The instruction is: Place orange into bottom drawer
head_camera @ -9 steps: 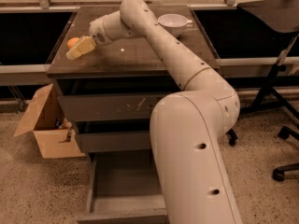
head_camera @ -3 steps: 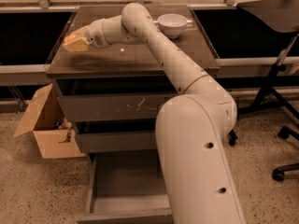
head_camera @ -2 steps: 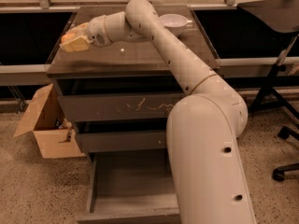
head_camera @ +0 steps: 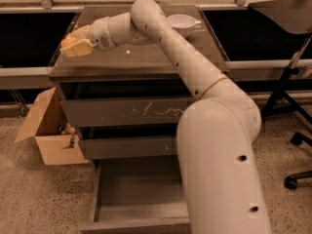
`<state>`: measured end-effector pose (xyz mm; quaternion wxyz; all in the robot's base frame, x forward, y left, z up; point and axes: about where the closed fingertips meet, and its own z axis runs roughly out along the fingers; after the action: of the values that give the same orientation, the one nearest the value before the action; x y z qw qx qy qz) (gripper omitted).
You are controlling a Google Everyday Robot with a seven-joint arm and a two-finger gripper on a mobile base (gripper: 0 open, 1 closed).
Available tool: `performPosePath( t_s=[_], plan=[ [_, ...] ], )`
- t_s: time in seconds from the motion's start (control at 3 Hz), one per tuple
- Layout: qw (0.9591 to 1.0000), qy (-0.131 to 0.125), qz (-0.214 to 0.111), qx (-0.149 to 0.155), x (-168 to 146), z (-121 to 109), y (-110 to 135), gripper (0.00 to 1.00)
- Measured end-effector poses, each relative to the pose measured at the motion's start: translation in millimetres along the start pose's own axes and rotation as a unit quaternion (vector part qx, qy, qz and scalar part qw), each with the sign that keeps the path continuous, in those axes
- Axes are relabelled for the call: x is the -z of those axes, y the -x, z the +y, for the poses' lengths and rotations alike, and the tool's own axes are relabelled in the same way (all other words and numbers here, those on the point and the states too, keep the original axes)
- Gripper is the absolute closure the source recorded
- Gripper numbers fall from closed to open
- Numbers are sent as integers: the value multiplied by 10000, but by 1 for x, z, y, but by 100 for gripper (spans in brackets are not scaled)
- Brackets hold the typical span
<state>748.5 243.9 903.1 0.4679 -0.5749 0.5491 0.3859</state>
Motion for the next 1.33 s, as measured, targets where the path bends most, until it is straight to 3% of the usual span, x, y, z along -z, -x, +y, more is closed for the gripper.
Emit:
performPosePath(
  t_s=[0.33, 0.67, 1.0, 1.33],
  plan=[
    [9997, 242, -84, 64, 11, 34, 3, 100],
    [9992, 299, -62, 258, 39, 90, 9, 100],
    [9997, 172, 8, 161, 57, 126, -11, 100],
    [9981, -307, -523, -144, 69, 171, -59, 100]
  ],
)
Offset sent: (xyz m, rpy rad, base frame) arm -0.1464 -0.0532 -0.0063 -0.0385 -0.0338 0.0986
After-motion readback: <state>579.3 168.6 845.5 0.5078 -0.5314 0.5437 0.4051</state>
